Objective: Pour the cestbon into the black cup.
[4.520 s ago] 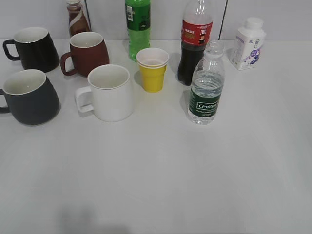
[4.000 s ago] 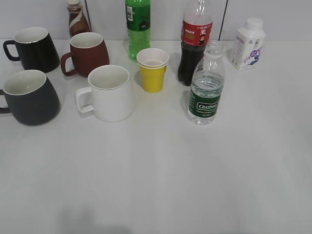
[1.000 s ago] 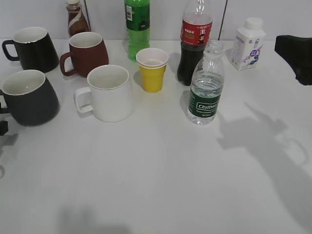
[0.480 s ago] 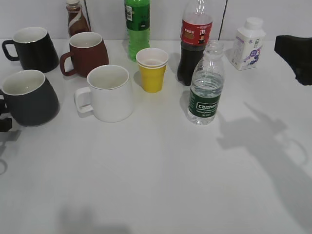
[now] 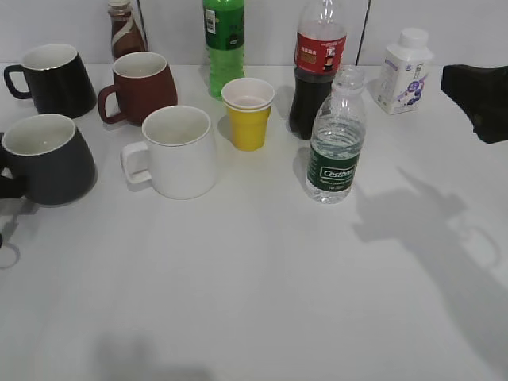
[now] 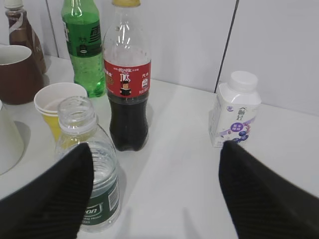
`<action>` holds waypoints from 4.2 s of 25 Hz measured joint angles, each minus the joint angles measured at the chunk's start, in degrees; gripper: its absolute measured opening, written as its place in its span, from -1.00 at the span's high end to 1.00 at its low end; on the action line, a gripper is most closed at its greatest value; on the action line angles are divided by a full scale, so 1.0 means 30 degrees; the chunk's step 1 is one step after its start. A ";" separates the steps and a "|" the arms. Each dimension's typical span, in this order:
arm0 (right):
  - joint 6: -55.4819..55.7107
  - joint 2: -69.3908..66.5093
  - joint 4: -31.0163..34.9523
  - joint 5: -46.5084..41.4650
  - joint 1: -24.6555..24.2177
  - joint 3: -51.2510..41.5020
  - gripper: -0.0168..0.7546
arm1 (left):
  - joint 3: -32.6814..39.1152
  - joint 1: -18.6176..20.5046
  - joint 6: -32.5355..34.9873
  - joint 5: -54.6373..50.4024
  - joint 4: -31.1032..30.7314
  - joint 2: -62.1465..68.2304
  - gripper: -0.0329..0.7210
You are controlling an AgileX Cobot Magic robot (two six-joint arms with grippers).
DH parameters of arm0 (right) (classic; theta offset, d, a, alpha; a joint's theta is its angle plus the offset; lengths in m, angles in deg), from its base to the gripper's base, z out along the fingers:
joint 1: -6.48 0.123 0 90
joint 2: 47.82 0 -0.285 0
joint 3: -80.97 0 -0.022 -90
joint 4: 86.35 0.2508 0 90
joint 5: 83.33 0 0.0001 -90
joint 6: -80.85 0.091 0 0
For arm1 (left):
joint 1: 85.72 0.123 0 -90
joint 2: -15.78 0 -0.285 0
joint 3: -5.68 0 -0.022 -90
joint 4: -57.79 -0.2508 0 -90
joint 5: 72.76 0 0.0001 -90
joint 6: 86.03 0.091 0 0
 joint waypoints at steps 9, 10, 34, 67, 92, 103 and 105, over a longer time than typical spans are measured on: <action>0.0127 -0.0084 0.0000 -0.0019 0.0000 0.0000 -0.57 | 0.0127 0.0000 -0.0011 0.0271 -0.0159 -0.0167 0.77; 0.0127 -0.0084 0.0000 -0.0019 0.0000 0.0000 -0.57 | 0.0248 0.0000 0.0024 0.0223 -0.0159 -0.0319 0.77; 1.0336 -0.4493 -1.2512 0.7557 0.0020 -0.3049 -0.57 | 0.1157 -0.0021 -0.0820 -0.1864 -0.1385 -0.6696 0.78; 0.5477 -1.4166 -1.4662 1.1218 0.0036 0.2945 -0.28 | 0.1157 -0.5141 -0.2368 -0.4362 -0.4634 -0.7492 0.78; -1.1016 -1.2159 -1.2213 0.4521 0.3015 0.7117 -0.28 | 0.0035 -0.9855 -0.2492 -0.7597 -0.3759 -0.7492 0.78; -1.3764 -1.2159 -1.2396 0.4798 0.3052 0.7190 -0.28 | 0.0035 -1.0074 -0.2492 -0.7612 -0.3144 -0.7492 0.78; -1.3916 -1.2159 -1.2654 0.4935 0.3052 0.7190 -0.28 | 0.0035 -1.0074 -0.2492 -0.7612 -0.3144 -0.7492 0.78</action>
